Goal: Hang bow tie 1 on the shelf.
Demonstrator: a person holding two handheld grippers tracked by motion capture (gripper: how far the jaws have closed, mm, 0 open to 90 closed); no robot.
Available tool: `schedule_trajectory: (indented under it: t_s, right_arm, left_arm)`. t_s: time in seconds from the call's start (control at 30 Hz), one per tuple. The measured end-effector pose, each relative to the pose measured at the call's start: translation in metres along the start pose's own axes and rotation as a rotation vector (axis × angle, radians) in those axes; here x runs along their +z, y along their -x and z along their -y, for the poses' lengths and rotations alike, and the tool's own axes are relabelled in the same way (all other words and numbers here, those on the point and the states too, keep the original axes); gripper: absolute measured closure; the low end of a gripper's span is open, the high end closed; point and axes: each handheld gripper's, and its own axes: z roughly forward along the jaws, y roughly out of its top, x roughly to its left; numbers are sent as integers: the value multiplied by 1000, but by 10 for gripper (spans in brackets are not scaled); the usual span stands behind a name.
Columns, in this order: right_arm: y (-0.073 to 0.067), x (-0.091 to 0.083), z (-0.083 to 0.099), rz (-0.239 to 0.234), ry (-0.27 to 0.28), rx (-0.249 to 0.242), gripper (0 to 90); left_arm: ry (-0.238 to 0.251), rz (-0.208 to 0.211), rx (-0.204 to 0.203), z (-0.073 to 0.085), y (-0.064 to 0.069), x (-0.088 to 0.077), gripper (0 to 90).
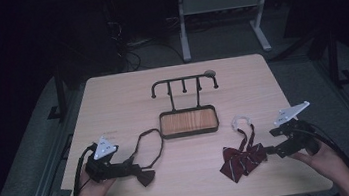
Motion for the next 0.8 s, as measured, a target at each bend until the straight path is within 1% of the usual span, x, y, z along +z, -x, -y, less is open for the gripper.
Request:
schedule_trajectory:
  t_s: [0.03, 0.1, 0.13, 0.23, 0.27, 0.4, 0.47, 0.63, 0.7, 0.77, 0.8]
  right_arm:
    - [1, 1, -4, -5, -9, 5, 312]
    - [2, 1, -6, -8, -13, 9, 322]
    - [4, 2, -10, -15, -16, 6, 340]
    - [5, 4, -13, -20, -28, -1, 359]
    - [6, 7, -16, -22, -36, -4, 375]
    - [9, 11, -19, -22, -55, -2, 391]
    - [12, 15, -23, -30, -63, 8, 408]
    - [17, 21, -28, -31, -80, 11, 433]
    - [19, 24, -33, -26, -96, 11, 450]
    - [20, 25, -35, -27, -97, 8, 456]
    - [21, 26, -39, -19, -101, 8, 460]
  left_arm:
    - [1, -2, 2, 0, 0, 0, 297]
    - [1, -2, 3, 0, 0, -1, 296]
    - [2, -4, 4, 0, -1, -1, 296]
    - [0, -4, 0, 1, -1, 0, 296]
    - [-1, -4, -3, 1, -1, 0, 296]
    - [-1, -1, -1, 1, -1, 0, 296]
    - [-2, -2, 5, 1, -1, 0, 296]
    - [-2, -2, 7, 1, -1, 1, 296]
    - [-4, 0, 6, 1, -1, 1, 296]
    - [-4, 0, 6, 1, -1, 1, 296]
    - [-3, 1, 5, 1, -1, 1, 296]
